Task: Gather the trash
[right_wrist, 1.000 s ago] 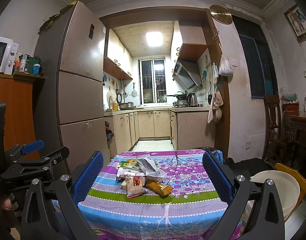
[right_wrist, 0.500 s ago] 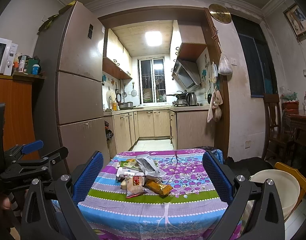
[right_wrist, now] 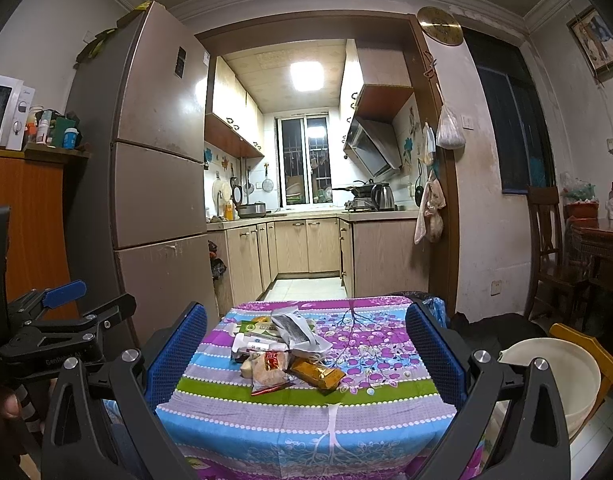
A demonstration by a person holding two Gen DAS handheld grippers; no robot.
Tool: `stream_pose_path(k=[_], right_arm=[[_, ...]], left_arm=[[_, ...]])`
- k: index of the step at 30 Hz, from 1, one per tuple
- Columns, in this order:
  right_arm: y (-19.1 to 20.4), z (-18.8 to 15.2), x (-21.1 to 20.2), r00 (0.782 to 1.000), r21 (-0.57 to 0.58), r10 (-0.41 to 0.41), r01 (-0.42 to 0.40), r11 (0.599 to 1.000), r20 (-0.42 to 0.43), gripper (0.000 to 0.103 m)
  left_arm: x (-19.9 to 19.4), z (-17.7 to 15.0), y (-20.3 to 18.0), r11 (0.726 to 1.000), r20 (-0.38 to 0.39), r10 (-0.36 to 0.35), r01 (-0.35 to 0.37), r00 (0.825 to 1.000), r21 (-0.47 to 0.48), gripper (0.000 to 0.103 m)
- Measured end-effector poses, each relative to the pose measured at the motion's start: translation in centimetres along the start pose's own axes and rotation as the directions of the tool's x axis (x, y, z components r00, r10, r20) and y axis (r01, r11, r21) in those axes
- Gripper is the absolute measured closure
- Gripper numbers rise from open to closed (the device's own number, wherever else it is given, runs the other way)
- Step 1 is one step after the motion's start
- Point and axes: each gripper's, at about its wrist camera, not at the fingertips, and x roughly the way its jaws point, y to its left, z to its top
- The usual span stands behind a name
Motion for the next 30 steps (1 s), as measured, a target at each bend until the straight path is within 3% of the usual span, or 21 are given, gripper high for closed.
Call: stream_pose_path(k=[13, 18, 20, 23, 25, 27, 30], right_arm=[[0.1, -0.2, 0.6, 1.0, -0.006, 0.011, -0.011, 1.0, -0.016, 0.004], [0.3, -0.8, 2.3, 0.996, -0.087, 0.064, -0.069, 0.994, -0.054, 0.004], [0.2, -1.3, 4.0, 0.99, -0.114, 0.101, -0.112, 0.987, -0.101, 0.005], [-0.1, -2.5, 7.6, 0.962, -0.133, 0.171, -0.202, 0.97, -0.215, 0.011], [-0.5, -3.8, 11.2, 0.923, -0.14, 0.212, -0.268, 0.953, -0.32, 0.034], [-1.2, -5.1, 15.2, 0.877, -0.124, 0.239, -0.315, 0.941, -0.417, 0.047], [-2.1, -7.2, 21.2, 0.81, -0.13, 0.238, -0.358, 0.925, -0.536, 0.047]], left_arm=[[0.8, 0.0, 0.3, 1.0, -0.015, 0.02, -0.02, 1.0, 0.015, 0.005], [3.9, -0.5, 2.6, 0.998, -0.053, 0.059, -0.057, 0.997, 0.032, 0.005], [6.1, -0.7, 4.3, 0.997, -0.103, 0.079, -0.078, 0.992, 0.018, 0.005], [10.6, -1.6, 7.3, 0.997, -0.211, 0.066, -0.074, 0.975, -0.027, 0.005], [13.8, -2.6, 8.9, 0.996, -0.289, 0.041, -0.06, 0.956, -0.06, 0.005], [15.9, -3.6, 9.6, 0.996, -0.343, 0.021, -0.051, 0.939, -0.078, 0.005], [19.1, -5.2, 9.7, 0.992, -0.425, -0.062, 0.007, 0.903, -0.129, 0.005]])
